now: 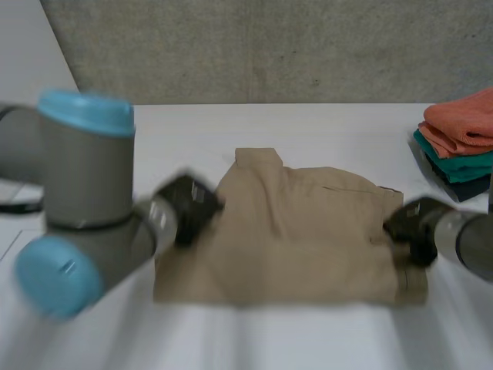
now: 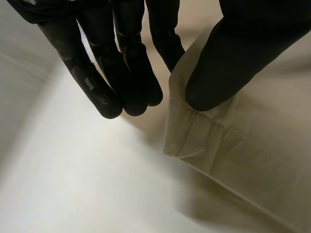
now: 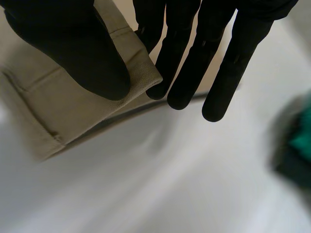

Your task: Fold the laundry.

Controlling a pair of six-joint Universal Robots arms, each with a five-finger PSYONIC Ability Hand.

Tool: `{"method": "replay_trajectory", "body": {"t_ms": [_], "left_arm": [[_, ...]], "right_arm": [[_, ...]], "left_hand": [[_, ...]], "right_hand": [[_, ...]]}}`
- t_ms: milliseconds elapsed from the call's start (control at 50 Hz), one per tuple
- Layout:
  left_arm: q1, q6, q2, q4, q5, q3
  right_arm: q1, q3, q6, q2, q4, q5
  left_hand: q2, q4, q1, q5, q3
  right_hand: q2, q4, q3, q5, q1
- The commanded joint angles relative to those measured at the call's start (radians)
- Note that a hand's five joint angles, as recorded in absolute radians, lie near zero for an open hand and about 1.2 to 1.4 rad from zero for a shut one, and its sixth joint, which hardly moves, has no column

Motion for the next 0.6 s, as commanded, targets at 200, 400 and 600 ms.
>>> {"method": "replay_trajectory", "body": {"t_ms": [200, 400, 600], "left_arm": [[0.007, -0.092, -0.688, 0.225, 0.011, 1.034], [0.007, -0.182, -0.577, 0.245, -0.012, 0.866], [0.016, -0.218, -0.331, 0.369, 0.014, 0.433]], "right_arm": [[-0.004, -0.181, 0.003, 0.335, -0.762, 0.131], [0.028, -0.066, 0.043, 0.222, -0.805, 0.123], [0.026, 0.065, 0.244, 0.0, -0.412, 0.011]], "left_hand": [[-0.655, -0.653, -0.616, -0.637, -0.646], [-1.024, -1.022, -0.984, -1.006, -1.015], [-1.024, -1.022, -0.984, -1.006, -1.015]], "right_hand": [[-0.997, -1.019, -1.014, -1.022, -0.941], [-0.997, -1.019, -1.014, -1.022, -0.941], [-0.997, -1.019, -1.014, -1.022, -0.941]]}}
